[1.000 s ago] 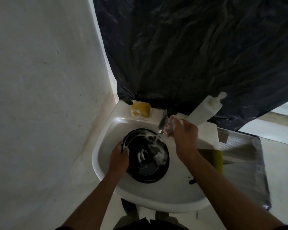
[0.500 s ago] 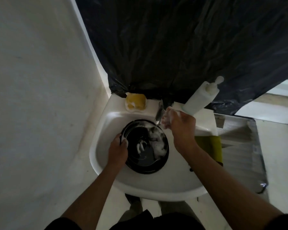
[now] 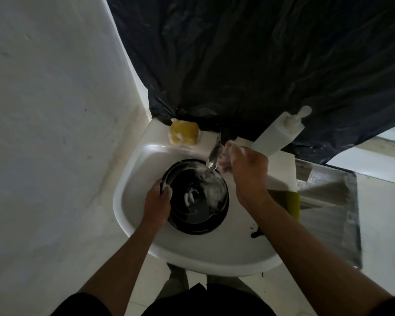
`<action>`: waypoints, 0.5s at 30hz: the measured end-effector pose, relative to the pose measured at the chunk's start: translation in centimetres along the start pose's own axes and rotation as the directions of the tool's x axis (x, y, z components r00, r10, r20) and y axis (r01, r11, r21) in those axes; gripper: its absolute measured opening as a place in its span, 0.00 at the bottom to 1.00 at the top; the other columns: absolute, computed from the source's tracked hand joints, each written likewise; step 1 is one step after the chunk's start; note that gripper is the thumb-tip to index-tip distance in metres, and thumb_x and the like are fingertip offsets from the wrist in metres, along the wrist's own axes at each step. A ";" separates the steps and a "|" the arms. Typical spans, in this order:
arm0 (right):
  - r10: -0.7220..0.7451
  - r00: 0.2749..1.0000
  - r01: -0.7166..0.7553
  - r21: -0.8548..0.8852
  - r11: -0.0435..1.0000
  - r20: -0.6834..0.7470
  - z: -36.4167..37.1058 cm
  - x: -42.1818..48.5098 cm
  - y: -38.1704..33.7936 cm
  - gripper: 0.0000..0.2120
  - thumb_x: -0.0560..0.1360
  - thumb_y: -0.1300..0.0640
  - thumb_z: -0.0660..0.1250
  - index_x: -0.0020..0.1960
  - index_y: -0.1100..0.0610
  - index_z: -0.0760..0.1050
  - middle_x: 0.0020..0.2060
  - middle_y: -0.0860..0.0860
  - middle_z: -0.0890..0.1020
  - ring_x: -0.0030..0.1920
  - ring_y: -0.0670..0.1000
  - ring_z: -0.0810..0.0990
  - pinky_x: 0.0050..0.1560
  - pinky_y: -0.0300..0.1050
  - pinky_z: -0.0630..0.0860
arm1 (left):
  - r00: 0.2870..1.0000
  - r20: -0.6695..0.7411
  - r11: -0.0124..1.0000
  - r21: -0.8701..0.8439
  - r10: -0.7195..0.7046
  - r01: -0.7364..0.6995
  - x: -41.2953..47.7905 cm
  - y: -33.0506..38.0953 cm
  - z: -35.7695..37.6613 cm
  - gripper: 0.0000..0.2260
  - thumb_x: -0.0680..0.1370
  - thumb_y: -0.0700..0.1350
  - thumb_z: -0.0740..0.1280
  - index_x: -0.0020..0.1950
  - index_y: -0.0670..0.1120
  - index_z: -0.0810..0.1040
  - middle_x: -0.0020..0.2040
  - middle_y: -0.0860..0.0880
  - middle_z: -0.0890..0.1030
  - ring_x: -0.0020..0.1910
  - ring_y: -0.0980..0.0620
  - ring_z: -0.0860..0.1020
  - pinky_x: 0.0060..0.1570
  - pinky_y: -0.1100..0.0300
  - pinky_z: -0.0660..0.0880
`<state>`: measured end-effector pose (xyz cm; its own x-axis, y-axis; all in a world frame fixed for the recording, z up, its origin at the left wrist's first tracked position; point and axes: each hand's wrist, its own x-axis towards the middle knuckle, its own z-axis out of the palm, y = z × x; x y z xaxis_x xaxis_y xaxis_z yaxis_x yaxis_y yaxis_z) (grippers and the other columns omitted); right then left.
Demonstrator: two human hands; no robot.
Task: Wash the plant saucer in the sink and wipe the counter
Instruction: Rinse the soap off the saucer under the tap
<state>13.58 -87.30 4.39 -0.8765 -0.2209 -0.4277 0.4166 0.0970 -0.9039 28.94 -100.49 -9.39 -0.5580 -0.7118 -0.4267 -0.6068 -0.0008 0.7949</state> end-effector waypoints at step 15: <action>-0.028 0.991 0.031 -0.016 0.999 0.131 -1.3 0.7 0.0 0.11 0.81 0.60 0.65 0.48 0.69 0.79 0.32 0.55 0.78 0.33 0.51 0.77 0.34 0.45 0.73 | 0.996 -0.086 0.999 0.000 -0.035 0.035 -1.3 0.1 1.1 0.09 0.83 0.40 0.63 0.61 0.42 0.80 0.52 0.43 0.83 0.52 0.44 0.81 0.51 0.55 0.73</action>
<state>12.62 -86.24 4.10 -0.8490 -0.3483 -0.3973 0.3857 0.1053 -0.9166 28.97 -98.75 -9.19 -0.4859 -0.7691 -0.4152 -0.6255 -0.0258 0.7798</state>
